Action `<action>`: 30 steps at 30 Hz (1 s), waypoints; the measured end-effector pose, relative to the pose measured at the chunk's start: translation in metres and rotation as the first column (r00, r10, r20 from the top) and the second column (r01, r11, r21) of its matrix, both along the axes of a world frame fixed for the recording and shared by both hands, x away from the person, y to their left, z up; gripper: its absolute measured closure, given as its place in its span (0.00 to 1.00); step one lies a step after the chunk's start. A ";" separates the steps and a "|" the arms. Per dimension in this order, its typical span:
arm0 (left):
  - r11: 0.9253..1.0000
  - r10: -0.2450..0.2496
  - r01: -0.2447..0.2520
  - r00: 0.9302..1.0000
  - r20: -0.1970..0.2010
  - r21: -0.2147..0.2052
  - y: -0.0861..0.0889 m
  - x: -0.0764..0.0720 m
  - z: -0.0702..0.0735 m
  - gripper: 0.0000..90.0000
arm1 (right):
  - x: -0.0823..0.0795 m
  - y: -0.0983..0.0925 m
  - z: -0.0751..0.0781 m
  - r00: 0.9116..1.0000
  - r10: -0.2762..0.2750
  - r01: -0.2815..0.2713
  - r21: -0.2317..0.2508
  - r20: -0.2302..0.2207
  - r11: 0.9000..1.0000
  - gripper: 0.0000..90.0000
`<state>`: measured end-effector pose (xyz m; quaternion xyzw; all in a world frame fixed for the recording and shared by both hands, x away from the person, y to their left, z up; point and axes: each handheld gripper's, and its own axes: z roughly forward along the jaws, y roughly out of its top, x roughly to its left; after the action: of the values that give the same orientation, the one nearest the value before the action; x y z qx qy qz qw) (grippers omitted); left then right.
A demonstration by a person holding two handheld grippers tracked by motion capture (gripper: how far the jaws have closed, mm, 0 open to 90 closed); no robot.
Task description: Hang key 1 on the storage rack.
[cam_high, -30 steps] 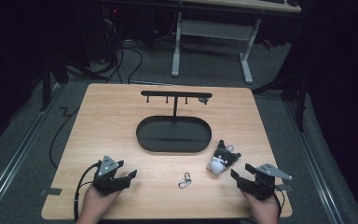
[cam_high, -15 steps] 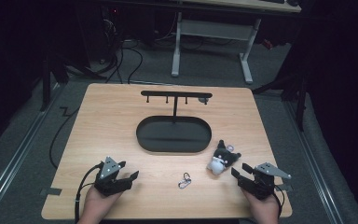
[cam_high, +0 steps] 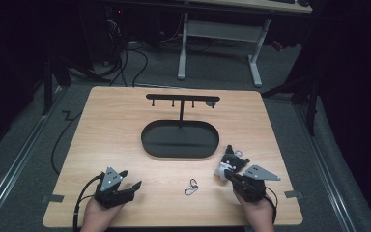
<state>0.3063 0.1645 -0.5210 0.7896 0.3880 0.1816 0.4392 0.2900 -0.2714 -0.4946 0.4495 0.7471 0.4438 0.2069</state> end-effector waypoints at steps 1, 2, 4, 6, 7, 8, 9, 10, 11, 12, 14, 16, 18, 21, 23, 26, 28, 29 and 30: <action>1.000 0.002 -0.002 1.000 -0.001 0.002 0.001 0.000 0.000 0.38 | 0.002 0.005 -0.002 1.000 0.013 -0.013 -0.009 -0.007 1.000 1.00; 1.000 0.001 -0.001 1.000 -0.003 0.005 0.001 -0.001 -0.001 0.38 | 0.003 0.010 -0.004 1.000 0.021 -0.021 -0.019 -0.014 1.000 1.00; 1.000 0.002 -0.002 1.000 -0.005 0.007 0.001 -0.001 -0.001 0.38 | 0.008 0.019 -0.008 0.999 0.034 -0.035 -0.045 -0.031 0.998 1.00; 1.000 0.002 -0.001 1.000 -0.002 0.012 0.001 -0.002 -0.001 0.38 | 0.013 0.025 -0.011 0.999 0.035 -0.037 -0.064 -0.034 0.997 1.00; 1.000 0.001 -0.001 1.000 -0.001 0.012 0.001 -0.002 -0.002 0.38 | 0.015 0.028 -0.012 0.999 0.032 -0.034 -0.074 -0.036 0.997 1.00; 1.000 -0.001 0.002 1.000 -0.003 0.015 0.001 -0.002 -0.002 0.38 | 0.018 0.030 -0.013 0.999 0.031 -0.034 -0.079 -0.039 0.996 1.00; 1.000 -0.003 0.004 1.000 -0.006 0.016 0.000 -0.002 -0.002 0.38 | 0.020 0.031 -0.014 0.999 0.027 -0.031 -0.089 -0.040 0.996 1.00; 1.000 -0.005 0.005 1.000 -0.005 0.015 0.000 -0.003 -0.002 0.38 | 0.022 0.032 -0.015 0.999 0.023 -0.028 -0.097 -0.045 0.995 1.00; 1.000 -0.007 0.007 1.000 -0.003 0.017 -0.001 -0.003 -0.002 0.38 | 0.024 0.032 -0.016 0.999 0.019 -0.024 -0.103 -0.050 0.994 1.00; 1.000 -0.007 0.007 1.000 -0.003 0.017 -0.001 -0.003 -0.002 0.38 | 0.024 0.032 -0.016 0.999 0.019 -0.024 -0.103 -0.050 0.994 1.00; 1.000 -0.015 0.015 1.000 -0.001 0.019 -0.003 -0.002 -0.002 0.38 | 0.024 0.029 -0.017 0.998 0.007 -0.013 -0.101 -0.060 0.995 1.00; 1.000 -0.021 0.021 1.000 0.001 0.019 -0.005 -0.001 -0.001 0.38 | 0.022 0.026 -0.017 0.998 0.002 -0.008 -0.095 -0.060 0.995 1.00; 1.000 -0.024 0.024 1.000 0.002 0.014 -0.006 0.000 -0.001 0.38 | 0.021 0.024 -0.017 0.998 -0.001 -0.005 -0.099 -0.057 0.995 1.00; 0.999 -0.037 0.037 0.999 0.004 0.011 -0.010 0.003 0.000 0.38 | 0.016 0.019 -0.017 0.998 -0.012 0.007 -0.095 -0.059 0.995 1.00; 0.999 -0.047 0.047 0.999 0.007 0.009 -0.013 0.004 0.000 0.38 | 0.014 0.016 -0.017 0.998 -0.023 0.018 -0.095 -0.060 0.995 1.00; 0.998 -0.060 0.060 0.998 0.016 0.002 -0.019 0.007 0.002 0.38 | 0.009 0.011 -0.018 0.997 -0.042 0.036 -0.094 -0.062 0.995 1.00; 0.997 -0.074 0.074 0.997 0.017 0.003 -0.022 0.009 0.003 0.38 | 0.005 0.006 -0.018 0.997 -0.054 0.048 -0.094 -0.061 0.994 1.00; 0.997 -0.076 0.076 0.997 0.021 0.005 -0.024 0.009 0.003 0.39 | 0.004 0.004 -0.018 0.996 -0.060 0.054 -0.094 -0.060 0.994 1.00; 0.997 -0.080 0.080 0.997 0.023 0.007 -0.026 0.010 0.003 0.39 | 0.002 0.001 -0.018 0.996 -0.067 0.061 -0.092 -0.061 0.994 1.00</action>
<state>0.3163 0.1386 -0.5181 0.8036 0.3506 0.1742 0.4483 0.2920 -0.2699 -0.5123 0.4777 0.7578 0.3879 0.2170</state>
